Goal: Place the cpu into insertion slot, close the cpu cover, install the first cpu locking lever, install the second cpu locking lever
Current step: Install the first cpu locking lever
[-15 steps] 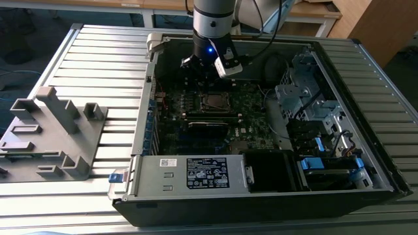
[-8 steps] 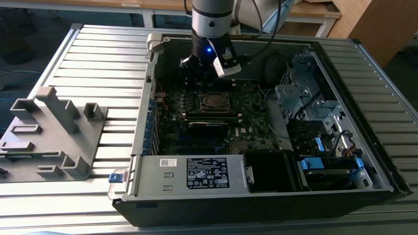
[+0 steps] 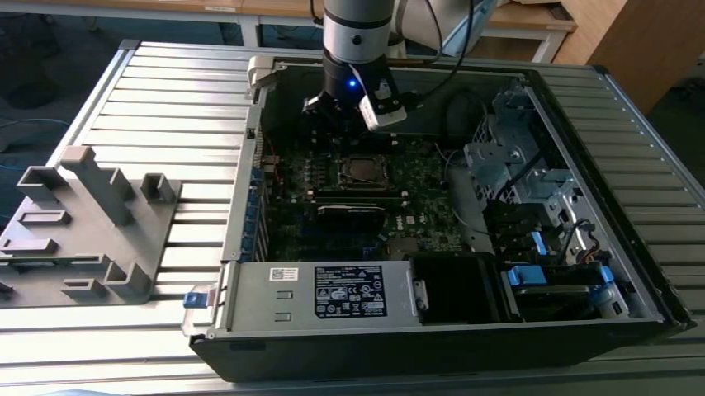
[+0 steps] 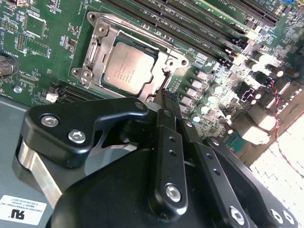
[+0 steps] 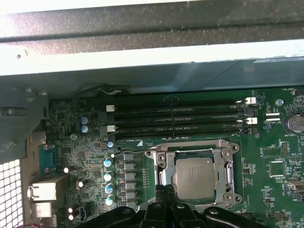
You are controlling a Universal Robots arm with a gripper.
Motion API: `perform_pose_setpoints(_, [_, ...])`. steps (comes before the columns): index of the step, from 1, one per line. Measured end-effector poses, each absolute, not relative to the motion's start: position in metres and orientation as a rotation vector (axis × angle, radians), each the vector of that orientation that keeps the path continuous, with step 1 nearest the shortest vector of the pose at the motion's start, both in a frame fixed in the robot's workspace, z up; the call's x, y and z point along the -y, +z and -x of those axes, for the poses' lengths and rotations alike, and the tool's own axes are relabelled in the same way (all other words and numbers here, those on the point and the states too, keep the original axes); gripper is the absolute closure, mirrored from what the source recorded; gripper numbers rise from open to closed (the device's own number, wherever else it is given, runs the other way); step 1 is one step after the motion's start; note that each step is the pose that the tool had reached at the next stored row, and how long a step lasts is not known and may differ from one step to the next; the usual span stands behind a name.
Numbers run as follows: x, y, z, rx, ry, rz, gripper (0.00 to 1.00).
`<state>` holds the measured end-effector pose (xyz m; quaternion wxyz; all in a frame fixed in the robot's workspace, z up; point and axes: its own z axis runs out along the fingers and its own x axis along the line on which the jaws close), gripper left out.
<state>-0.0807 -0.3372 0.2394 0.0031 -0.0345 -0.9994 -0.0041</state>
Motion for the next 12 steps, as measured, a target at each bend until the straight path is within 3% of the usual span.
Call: perform_pose_setpoints(12, [0.3372,0.2414,0.084,3.133,-0.013,0.108,0.89])
